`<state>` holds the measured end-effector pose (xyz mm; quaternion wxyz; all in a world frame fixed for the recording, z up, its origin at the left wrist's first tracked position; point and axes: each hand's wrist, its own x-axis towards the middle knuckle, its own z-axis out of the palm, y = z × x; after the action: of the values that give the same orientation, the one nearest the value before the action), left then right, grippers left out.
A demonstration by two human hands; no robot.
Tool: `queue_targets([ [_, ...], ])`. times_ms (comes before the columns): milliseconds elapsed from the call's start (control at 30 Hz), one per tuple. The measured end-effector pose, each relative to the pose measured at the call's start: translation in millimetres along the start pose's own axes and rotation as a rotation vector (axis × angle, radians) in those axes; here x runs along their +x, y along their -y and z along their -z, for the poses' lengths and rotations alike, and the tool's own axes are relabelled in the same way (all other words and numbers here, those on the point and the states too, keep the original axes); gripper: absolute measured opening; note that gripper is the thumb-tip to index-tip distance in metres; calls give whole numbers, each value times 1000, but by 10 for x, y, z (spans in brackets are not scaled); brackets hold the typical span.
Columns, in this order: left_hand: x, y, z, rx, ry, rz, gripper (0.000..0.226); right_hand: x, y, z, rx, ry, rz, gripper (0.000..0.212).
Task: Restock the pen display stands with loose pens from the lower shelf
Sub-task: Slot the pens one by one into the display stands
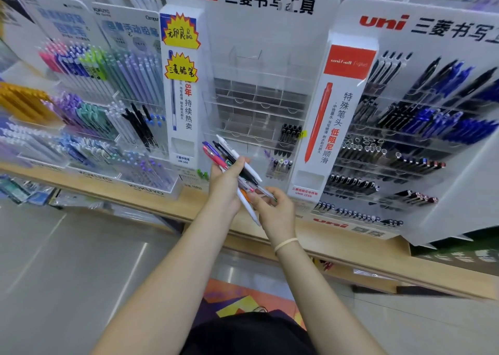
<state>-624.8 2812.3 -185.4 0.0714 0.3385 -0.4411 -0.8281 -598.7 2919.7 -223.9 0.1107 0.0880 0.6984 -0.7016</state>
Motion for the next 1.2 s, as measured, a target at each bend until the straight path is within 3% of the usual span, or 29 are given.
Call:
queue_targets([
  [567,50,39,58,155,-54,-25,5,-145,-62,-56,-16,10,74,12],
  [767,59,47,146,57,29,10,17,-162,-13,-78,-43,-17,97,12],
  [1000,63,167,176,-138,123,68,26,-111,82,-162,75,-202,51,32],
  [1200,46,285,166,-240,191,222,7,-90,150,-231,245,-227,32,29],
])
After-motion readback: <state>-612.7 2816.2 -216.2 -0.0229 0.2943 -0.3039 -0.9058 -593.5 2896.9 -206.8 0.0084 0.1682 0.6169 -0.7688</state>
